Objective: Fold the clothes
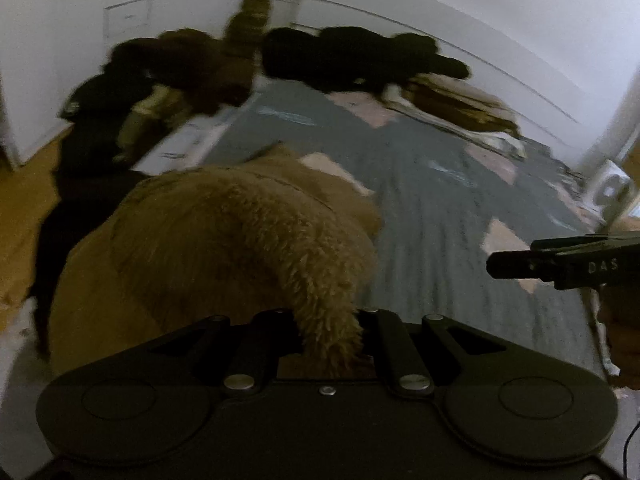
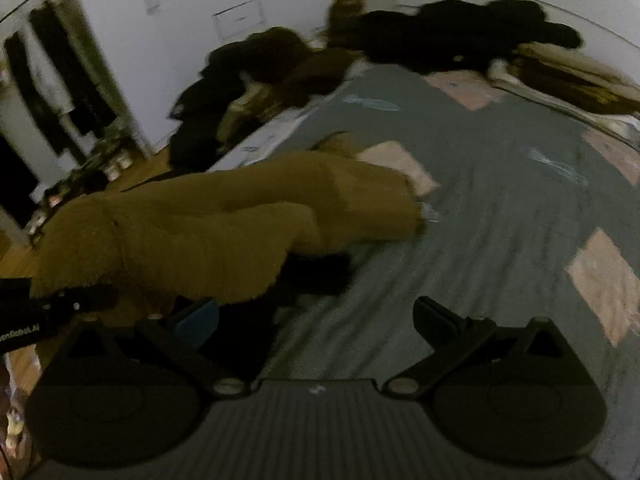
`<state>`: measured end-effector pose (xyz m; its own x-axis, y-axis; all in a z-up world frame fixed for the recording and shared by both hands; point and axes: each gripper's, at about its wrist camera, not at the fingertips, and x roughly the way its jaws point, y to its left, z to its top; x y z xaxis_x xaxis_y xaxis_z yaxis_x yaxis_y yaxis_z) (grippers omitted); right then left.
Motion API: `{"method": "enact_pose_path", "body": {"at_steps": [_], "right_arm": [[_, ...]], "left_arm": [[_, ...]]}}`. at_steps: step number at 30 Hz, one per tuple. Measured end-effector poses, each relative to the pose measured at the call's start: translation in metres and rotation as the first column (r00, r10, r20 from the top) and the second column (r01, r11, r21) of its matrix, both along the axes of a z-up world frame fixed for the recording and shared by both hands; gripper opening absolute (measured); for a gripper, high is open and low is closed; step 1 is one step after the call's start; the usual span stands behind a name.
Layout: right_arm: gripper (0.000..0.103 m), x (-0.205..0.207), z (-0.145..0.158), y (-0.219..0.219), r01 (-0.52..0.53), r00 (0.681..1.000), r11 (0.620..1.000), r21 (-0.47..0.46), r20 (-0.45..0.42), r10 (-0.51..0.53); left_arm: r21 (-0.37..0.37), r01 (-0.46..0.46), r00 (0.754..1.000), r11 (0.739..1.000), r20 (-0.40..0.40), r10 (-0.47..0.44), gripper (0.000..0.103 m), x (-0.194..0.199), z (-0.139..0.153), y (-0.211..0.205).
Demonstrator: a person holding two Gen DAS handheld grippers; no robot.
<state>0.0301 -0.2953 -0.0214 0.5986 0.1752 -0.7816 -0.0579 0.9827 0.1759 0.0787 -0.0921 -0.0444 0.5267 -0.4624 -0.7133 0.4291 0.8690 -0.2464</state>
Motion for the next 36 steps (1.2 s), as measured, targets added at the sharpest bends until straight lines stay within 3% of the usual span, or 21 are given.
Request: {"method": "enact_pose_path", "body": {"at_steps": [9,13,20,28,36], "right_arm": [[0.103,-0.026,-0.002,-0.067,0.090,0.996,0.996,-0.004,-0.015,-0.090],[0.103,-0.021,-0.008,-0.074,0.084,0.996,0.996,0.008,-0.028,-0.084],[0.103,0.007,-0.024,-0.062,0.009,0.999,0.999,0.043,-0.053,-0.007],[0.103,0.068,-0.047,-0.050,-0.046,0.999,0.998,0.048,-0.009,0.047],[0.103,0.150,-0.088,-0.061,-0.076,0.997,0.987,0.140,-0.013,0.079]], "left_arm": [[-0.052,0.150,0.986,0.987,-0.063,-0.153,0.011,-0.029,-0.014,-0.056],[-0.051,0.190,0.976,0.981,-0.098,-0.194,0.011,-0.045,-0.019,-0.054],[-0.022,0.214,0.967,0.976,-0.135,-0.215,0.011,-0.066,-0.023,-0.015],[-0.008,0.188,0.970,0.982,-0.158,-0.186,0.011,-0.064,-0.022,0.019],[-0.018,0.203,0.961,0.979,-0.186,-0.202,0.011,-0.054,-0.027,0.024]]}}
